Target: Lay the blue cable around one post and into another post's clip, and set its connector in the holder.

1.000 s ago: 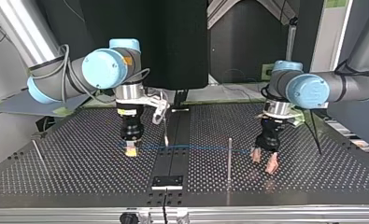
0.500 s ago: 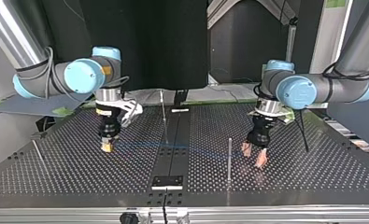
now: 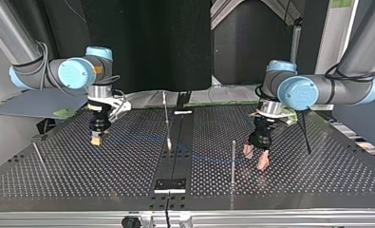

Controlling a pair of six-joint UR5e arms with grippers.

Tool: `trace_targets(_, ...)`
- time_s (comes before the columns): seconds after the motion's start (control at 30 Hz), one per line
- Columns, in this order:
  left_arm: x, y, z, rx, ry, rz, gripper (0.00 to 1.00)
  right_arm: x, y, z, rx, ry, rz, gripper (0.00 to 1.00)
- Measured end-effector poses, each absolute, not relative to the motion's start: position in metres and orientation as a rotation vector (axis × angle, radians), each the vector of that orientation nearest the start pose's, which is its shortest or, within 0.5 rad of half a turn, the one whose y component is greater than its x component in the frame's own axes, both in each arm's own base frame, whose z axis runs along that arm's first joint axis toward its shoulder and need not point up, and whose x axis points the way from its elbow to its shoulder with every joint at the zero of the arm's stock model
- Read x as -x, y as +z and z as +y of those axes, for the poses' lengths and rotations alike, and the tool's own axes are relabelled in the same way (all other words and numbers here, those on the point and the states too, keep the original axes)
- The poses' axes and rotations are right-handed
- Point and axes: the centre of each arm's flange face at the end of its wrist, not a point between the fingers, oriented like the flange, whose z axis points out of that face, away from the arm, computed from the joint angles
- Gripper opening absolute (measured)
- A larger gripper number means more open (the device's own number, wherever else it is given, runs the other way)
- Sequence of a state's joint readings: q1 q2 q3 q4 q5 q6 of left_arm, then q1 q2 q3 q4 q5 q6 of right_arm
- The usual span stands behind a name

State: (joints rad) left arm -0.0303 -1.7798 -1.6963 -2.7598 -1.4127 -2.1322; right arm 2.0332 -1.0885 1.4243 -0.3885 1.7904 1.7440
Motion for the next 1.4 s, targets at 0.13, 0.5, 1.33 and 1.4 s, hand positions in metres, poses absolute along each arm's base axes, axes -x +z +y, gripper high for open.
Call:
trace_targets(0.13,-0.556,0.355,-0.169,0.279,-0.594,1.528,1.0,-0.405,0.3,-0.54,-1.315,1.548,-1.153,0.0)
trace_targets(0.5,-0.554,0.355,-0.173,0.273,-0.602,1.53,1.0,-0.394,0.257,-0.523,-1.287,1.521,-1.179,0.0)
trace_targets(1.33,-0.554,0.355,-0.175,0.273,-0.607,1.533,1.0,-0.354,0.045,-0.461,-1.333,1.314,-1.414,0.0)
trace_targets(1.4,-0.554,0.355,-0.175,0.274,-0.607,1.534,1.0,-0.347,0.028,-0.453,-1.331,1.284,-1.434,0.0)
